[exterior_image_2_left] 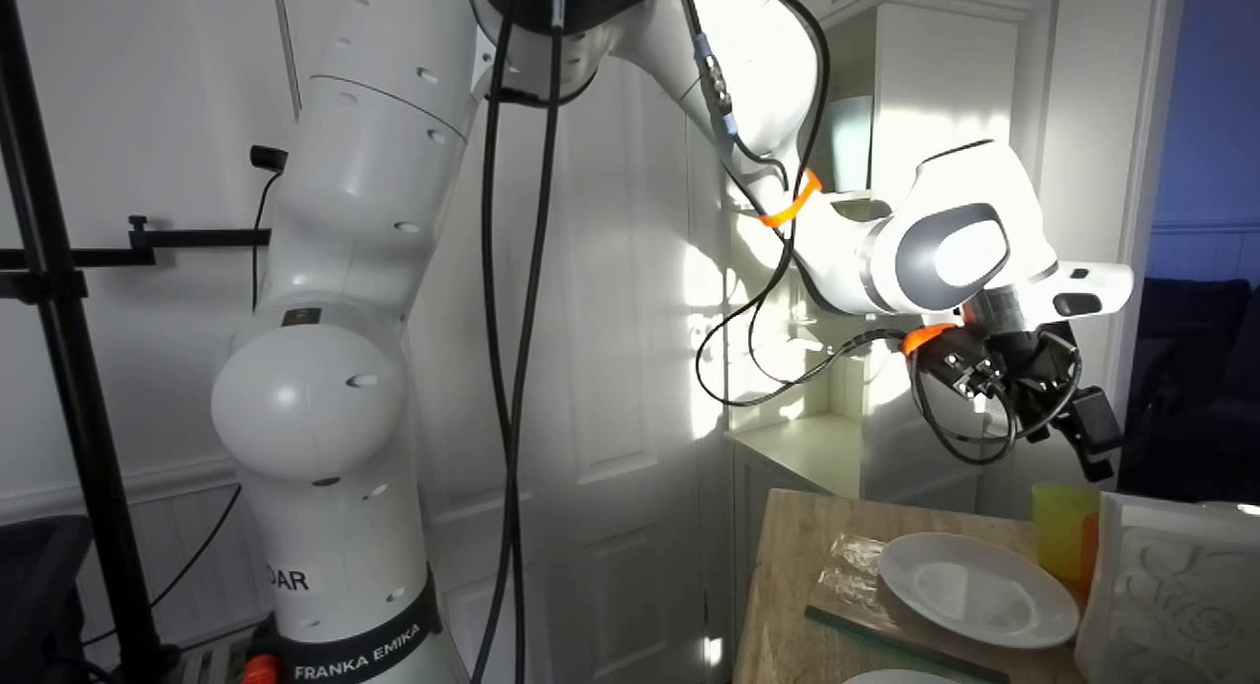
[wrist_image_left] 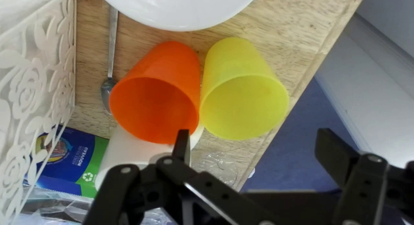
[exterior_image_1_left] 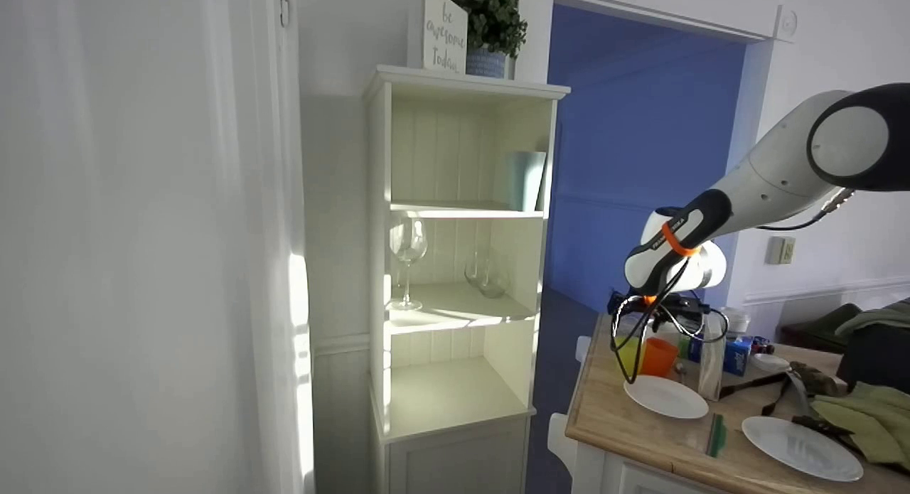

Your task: Remove the plastic cups from the second shelf from the top and put them on the table

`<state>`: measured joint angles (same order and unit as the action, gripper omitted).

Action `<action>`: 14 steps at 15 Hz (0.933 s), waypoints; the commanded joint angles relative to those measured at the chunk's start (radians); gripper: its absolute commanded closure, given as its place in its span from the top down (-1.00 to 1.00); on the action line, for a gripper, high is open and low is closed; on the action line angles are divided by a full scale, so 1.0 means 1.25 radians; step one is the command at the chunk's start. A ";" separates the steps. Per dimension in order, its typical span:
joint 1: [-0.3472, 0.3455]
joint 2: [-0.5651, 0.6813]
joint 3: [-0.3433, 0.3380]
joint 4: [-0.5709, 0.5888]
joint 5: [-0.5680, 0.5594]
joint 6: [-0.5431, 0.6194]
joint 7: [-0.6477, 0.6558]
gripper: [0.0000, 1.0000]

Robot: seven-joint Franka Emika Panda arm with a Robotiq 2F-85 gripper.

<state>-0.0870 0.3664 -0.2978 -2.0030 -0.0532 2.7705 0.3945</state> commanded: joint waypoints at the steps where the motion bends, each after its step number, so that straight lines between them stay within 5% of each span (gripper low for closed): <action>1: 0.024 0.004 -0.008 -0.006 -0.055 -0.004 -0.034 1.00; 6: 0.043 0.036 -0.017 0.007 -0.119 -0.013 -0.051 1.00; 14: 0.029 0.076 -0.005 0.025 -0.123 -0.003 -0.117 0.07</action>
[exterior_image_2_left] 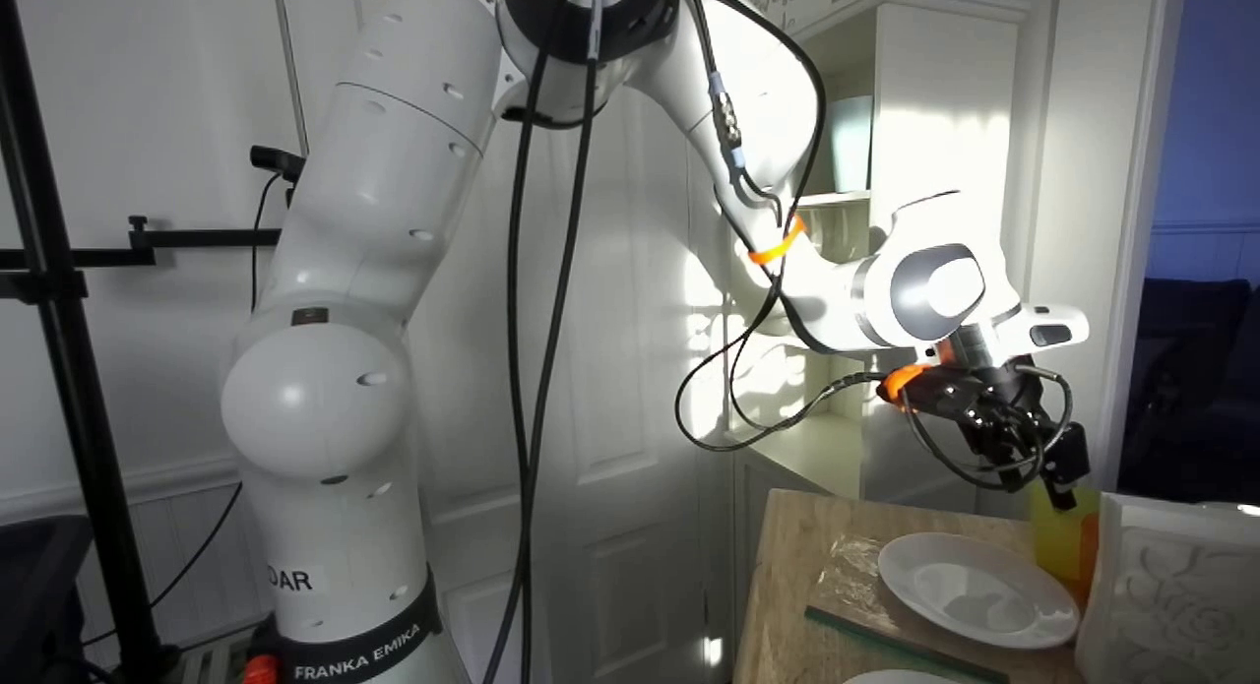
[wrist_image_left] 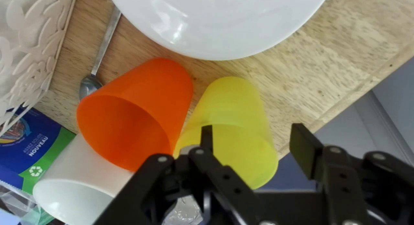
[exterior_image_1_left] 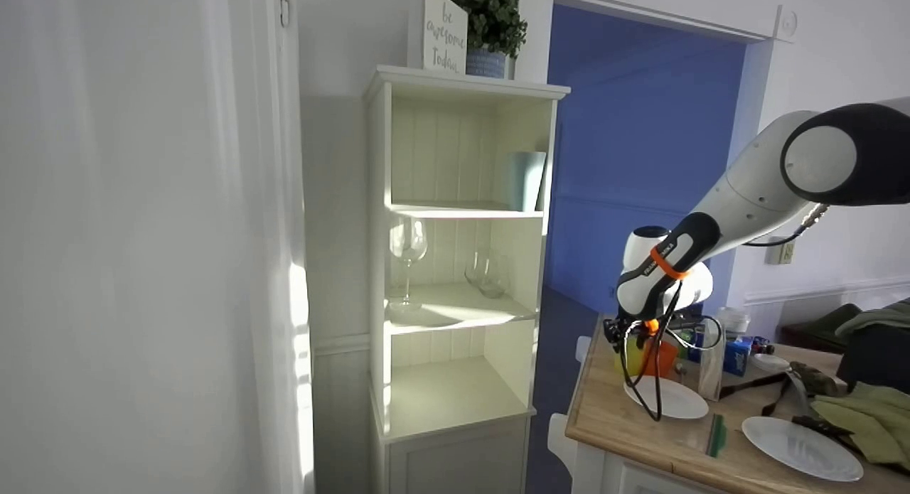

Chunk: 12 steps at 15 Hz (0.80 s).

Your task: Remove the plastic cups from the second shelf from the top and put them on the table

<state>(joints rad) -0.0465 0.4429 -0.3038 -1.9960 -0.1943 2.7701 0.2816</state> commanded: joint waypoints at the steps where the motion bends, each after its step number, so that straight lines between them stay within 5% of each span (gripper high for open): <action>1: -0.005 0.018 0.001 0.021 -0.009 0.001 -0.035 -0.05; 4: -0.005 0.022 0.003 0.025 -0.007 -0.002 -0.052 0.00; 9: -0.016 0.018 0.022 0.023 0.006 -0.001 -0.086 -0.50; 12: -0.027 0.013 0.042 0.019 0.021 -0.003 -0.111 -0.49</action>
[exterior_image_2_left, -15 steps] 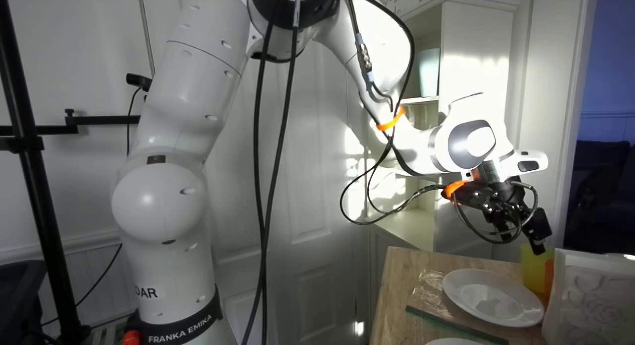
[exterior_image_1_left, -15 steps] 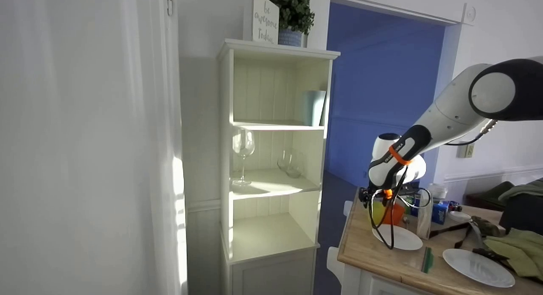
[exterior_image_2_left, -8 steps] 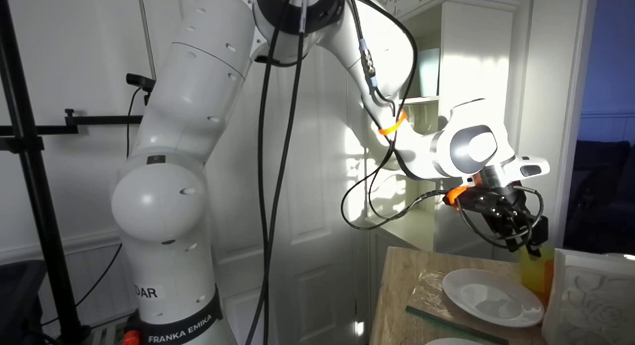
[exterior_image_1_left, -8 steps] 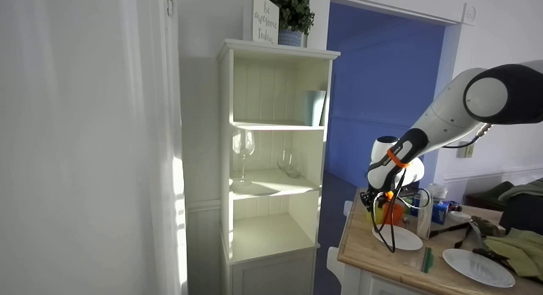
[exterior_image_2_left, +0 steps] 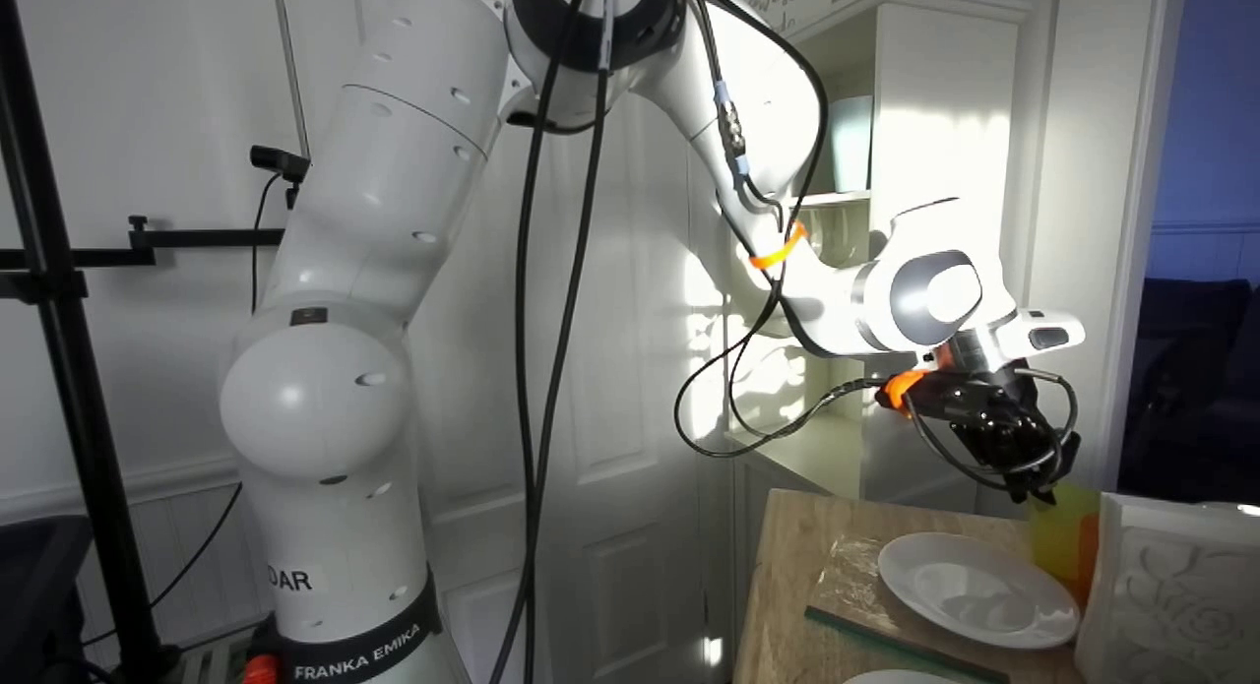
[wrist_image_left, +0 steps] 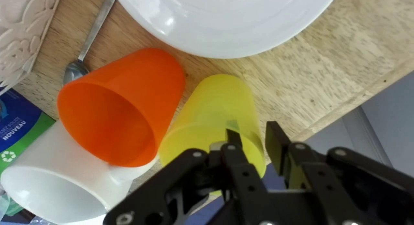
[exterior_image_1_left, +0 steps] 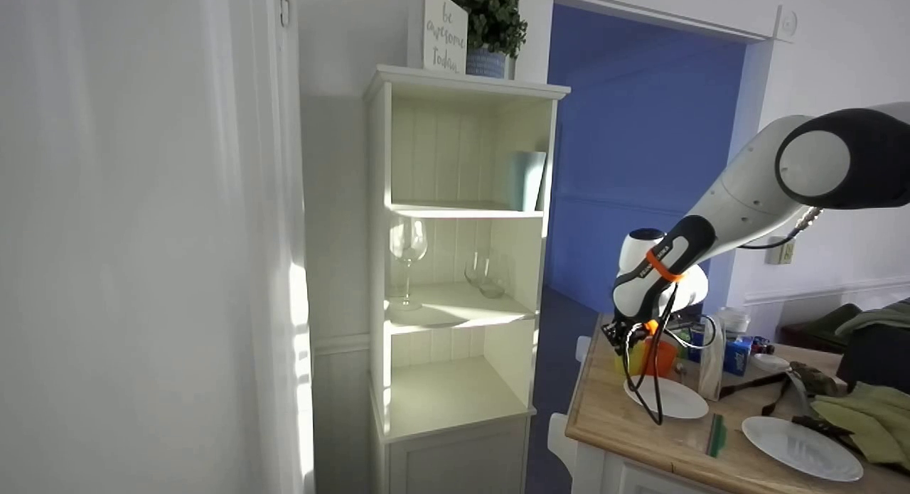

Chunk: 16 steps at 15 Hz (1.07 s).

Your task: Remove the plastic cups from the second shelf from the top and put them on the table

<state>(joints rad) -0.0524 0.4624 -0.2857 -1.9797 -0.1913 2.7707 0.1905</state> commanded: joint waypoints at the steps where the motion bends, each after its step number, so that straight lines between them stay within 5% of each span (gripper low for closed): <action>1: -0.027 -0.005 0.037 0.005 0.025 -0.004 -0.047 -0.44; 10: -0.061 -0.014 0.092 0.001 0.076 -0.006 -0.108 -0.65; 13: -0.068 -0.015 0.100 0.002 0.089 -0.007 -0.120 -0.98; 16: -0.074 -0.021 0.101 0.006 0.094 -0.007 -0.128 -0.98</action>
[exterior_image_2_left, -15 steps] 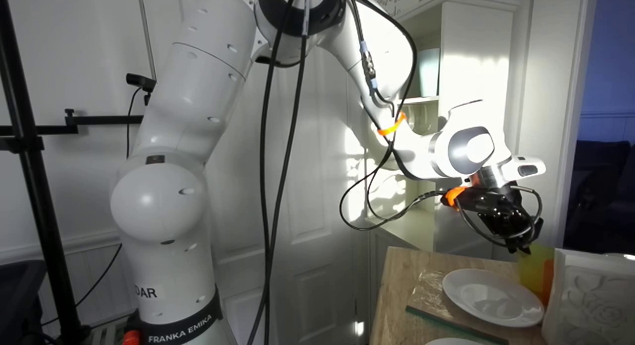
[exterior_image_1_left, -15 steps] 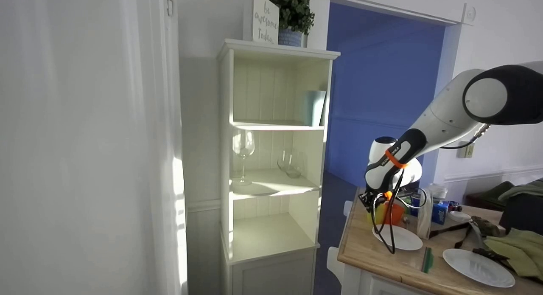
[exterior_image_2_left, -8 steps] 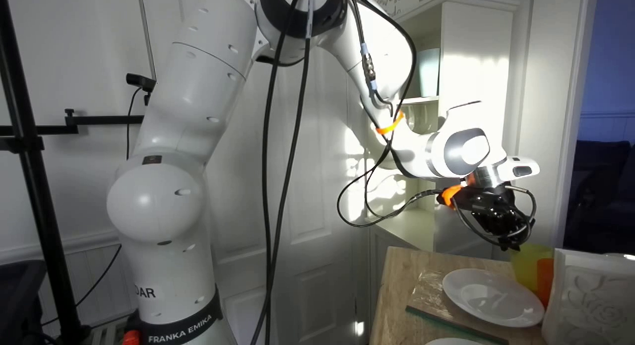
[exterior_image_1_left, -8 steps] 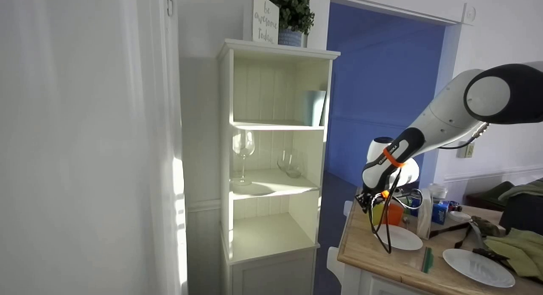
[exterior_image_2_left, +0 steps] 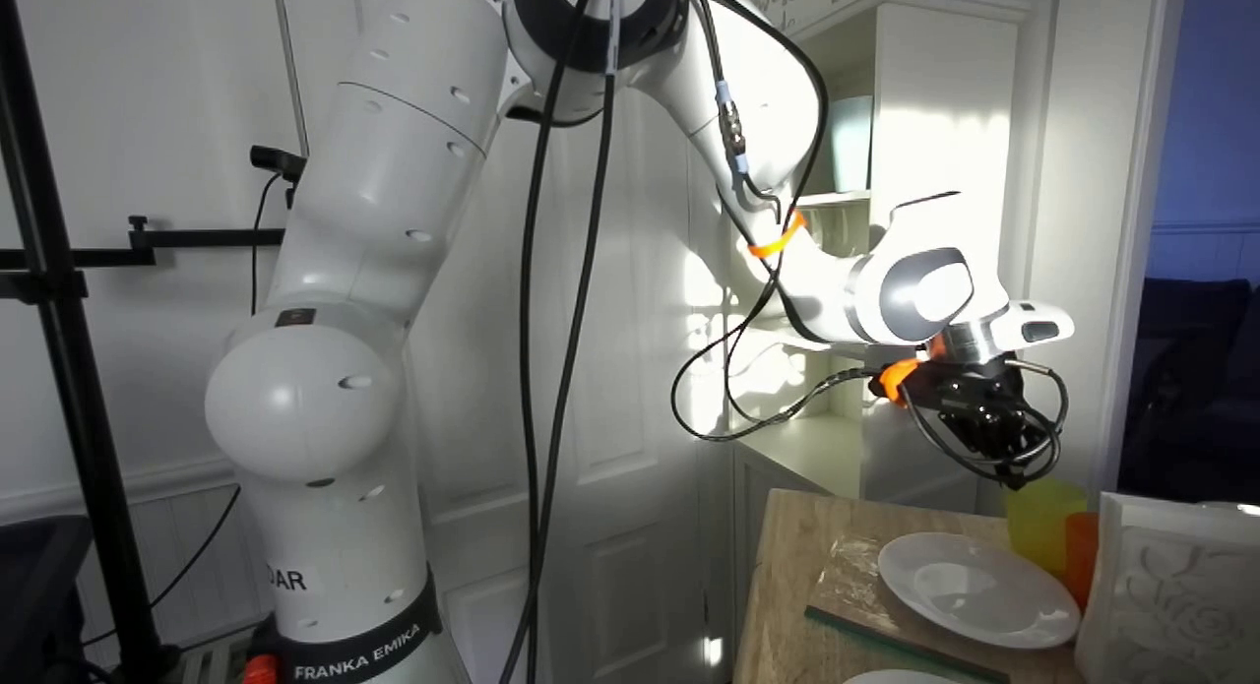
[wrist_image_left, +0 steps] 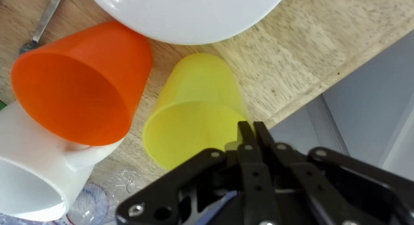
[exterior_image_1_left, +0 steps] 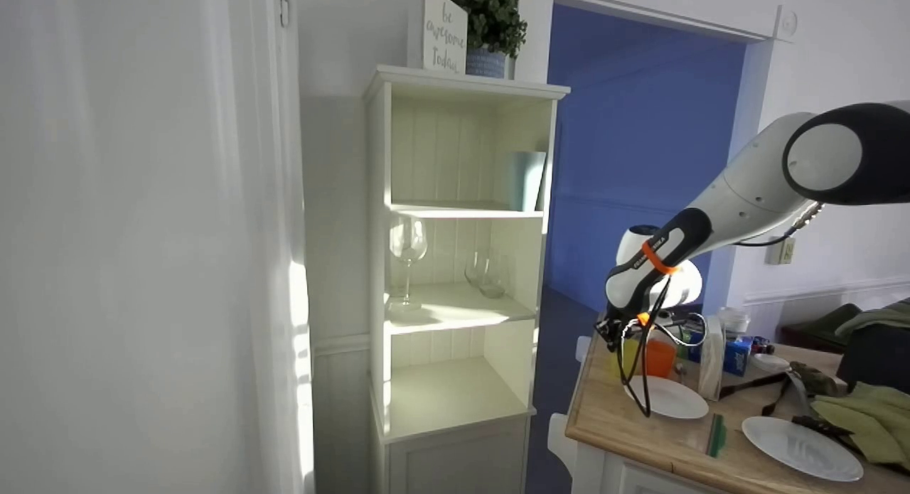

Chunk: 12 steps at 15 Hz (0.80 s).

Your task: Remove the plastic cups from the second shelf from the top and put them on the table

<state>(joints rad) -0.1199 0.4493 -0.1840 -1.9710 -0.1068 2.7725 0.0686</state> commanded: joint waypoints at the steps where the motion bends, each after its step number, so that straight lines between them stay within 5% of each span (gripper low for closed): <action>1: -0.022 -0.012 0.021 -0.001 0.029 -0.009 -0.031 -1.00; 12: -0.032 -0.036 0.047 -0.012 0.068 -0.027 -0.052 -0.98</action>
<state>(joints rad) -0.1346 0.4344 -0.1496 -1.9707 -0.0571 2.7669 0.0425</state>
